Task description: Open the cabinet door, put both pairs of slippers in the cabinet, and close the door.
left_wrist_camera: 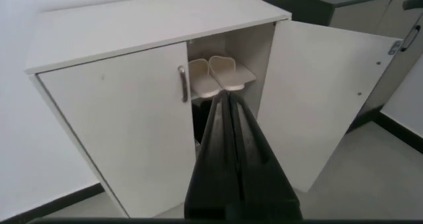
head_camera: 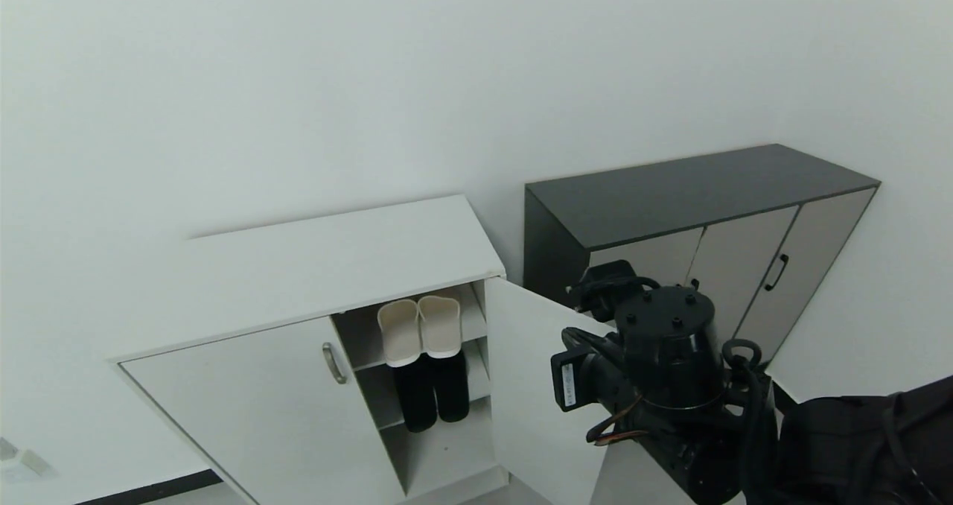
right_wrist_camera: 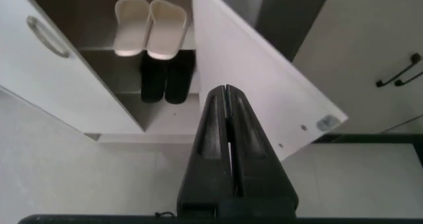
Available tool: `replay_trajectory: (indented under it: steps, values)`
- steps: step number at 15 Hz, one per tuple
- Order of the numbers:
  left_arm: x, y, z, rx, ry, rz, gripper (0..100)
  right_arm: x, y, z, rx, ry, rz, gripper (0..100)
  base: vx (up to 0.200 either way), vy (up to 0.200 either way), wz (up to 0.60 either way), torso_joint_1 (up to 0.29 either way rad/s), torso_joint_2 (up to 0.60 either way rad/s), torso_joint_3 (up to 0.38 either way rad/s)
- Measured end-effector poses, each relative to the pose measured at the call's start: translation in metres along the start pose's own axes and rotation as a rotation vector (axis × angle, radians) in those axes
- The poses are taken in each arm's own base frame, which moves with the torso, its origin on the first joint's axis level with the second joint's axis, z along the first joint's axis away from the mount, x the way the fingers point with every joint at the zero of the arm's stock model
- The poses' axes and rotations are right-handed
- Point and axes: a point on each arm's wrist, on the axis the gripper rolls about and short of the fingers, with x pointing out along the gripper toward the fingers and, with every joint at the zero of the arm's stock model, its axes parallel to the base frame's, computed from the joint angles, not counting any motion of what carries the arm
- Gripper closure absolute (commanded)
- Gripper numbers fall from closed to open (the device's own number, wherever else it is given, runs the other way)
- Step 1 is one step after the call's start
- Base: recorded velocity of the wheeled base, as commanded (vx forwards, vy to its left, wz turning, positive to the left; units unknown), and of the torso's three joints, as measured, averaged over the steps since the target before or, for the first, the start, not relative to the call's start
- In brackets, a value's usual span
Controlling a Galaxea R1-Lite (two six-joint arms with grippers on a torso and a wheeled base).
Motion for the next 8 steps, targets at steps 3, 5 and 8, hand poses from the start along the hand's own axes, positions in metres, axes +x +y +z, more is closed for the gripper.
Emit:
replay_trajectory:
  steps: [3,5,8]
  values:
    - [0.0000,0.0000,0.0000,0.000,0.000,0.001,100,0.0000,0.0000,0.0001,0.000,0.000,0.001,100,0.000,0.000,0.00,0.000,0.00,0.000]
    - [0.0000,0.0000,0.0000,0.000,0.000,0.000,100,0.0000,0.0002,-0.0003,-0.001,0.001,0.001,100,-0.100,0.000,0.00,0.001,0.00,-0.001]
    - [0.0000,0.0000,0.0001,-0.004,0.000,0.001,100,0.0004,-0.0008,-0.0005,-0.001,0.002,-0.003,100,-0.200,0.000,0.00,0.007,0.01,-0.002]
